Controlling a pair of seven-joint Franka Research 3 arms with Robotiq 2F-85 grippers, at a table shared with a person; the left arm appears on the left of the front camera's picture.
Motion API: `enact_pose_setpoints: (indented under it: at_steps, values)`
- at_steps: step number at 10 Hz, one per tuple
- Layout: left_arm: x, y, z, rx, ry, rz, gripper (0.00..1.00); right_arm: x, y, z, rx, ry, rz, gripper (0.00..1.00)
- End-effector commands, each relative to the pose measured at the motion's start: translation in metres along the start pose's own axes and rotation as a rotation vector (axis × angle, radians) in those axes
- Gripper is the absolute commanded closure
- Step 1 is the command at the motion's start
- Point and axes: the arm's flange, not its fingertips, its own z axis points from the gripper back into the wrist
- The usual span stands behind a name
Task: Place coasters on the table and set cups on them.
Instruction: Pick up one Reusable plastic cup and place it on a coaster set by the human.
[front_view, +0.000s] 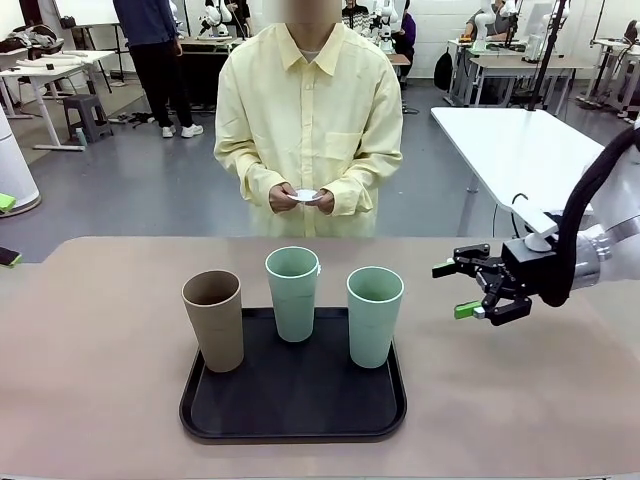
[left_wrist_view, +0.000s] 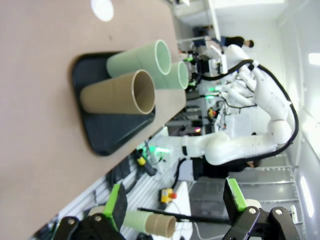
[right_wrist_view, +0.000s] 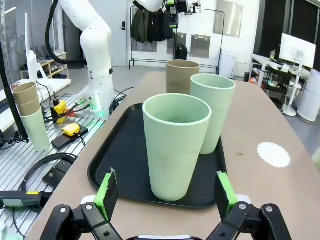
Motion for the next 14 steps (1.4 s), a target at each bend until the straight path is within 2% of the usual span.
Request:
enact_pose_setpoints:
  at_steps: [1, 9, 14]
  values:
    - [-0.001, 0.001, 0.001, -0.011, 0.004, -0.019, 0.00, -0.009, -0.018, -0.015, -0.032, -0.023, -0.041, 0.00]
    - [-0.001, 0.001, 0.001, -0.011, 0.004, -0.019, 0.00, -0.034, -0.034, -0.066, 0.029, 0.044, -0.083, 0.00]
    - [-0.001, 0.001, 0.001, -0.011, 0.004, -0.019, 0.00, -0.039, -0.040, -0.086, 0.052, 0.035, -0.100, 0.00]
